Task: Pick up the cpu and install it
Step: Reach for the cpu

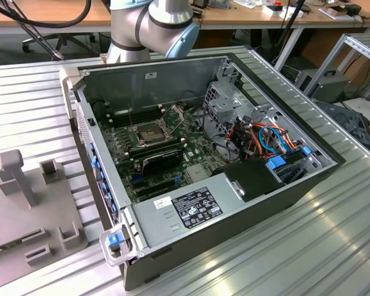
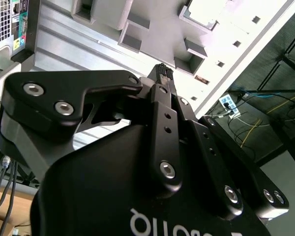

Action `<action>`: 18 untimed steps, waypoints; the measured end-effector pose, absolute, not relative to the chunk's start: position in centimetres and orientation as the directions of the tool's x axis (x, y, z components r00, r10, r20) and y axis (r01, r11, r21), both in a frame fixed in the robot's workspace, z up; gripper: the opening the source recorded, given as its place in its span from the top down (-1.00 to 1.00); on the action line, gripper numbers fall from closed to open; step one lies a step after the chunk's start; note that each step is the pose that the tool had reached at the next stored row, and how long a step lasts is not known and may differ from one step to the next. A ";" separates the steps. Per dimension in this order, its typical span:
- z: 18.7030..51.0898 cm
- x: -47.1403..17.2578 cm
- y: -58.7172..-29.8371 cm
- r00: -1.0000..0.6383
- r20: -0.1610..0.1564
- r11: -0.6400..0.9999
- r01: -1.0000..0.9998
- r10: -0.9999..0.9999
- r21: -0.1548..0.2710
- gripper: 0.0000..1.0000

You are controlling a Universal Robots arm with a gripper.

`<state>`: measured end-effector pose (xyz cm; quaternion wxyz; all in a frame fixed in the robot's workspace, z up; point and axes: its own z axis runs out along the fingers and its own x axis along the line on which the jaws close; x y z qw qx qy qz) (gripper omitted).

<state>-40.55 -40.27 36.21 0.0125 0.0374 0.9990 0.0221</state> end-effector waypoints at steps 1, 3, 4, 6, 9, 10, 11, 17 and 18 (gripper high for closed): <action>36.1 -40.6 -40.3 -0.997 -0.023 0.996 0.074 0.075 0.045 0.79; 36.0 -40.7 -40.3 -0.997 -0.023 0.996 0.074 0.075 0.045 0.79; 36.0 -40.7 -40.4 -0.997 -0.023 0.996 0.074 0.075 0.045 0.79; 35.9 -40.8 -40.4 -0.997 -0.023 0.996 0.074 0.075 0.045 0.79; 35.6 -40.9 -40.5 -0.997 -0.023 0.996 0.074 0.075 0.045 0.79; 35.6 -40.9 -40.5 -0.997 -0.023 0.996 0.074 0.075 0.045 0.79; 35.6 -40.9 -40.5 -0.997 -0.023 0.996 0.074 0.075 0.045 0.79; 35.2 -41.3 -40.6 -0.997 -0.023 0.996 0.074 0.075 0.045 0.79; 35.1 -41.3 -40.6 -0.997 -0.023 0.996 0.074 0.075 0.045 0.79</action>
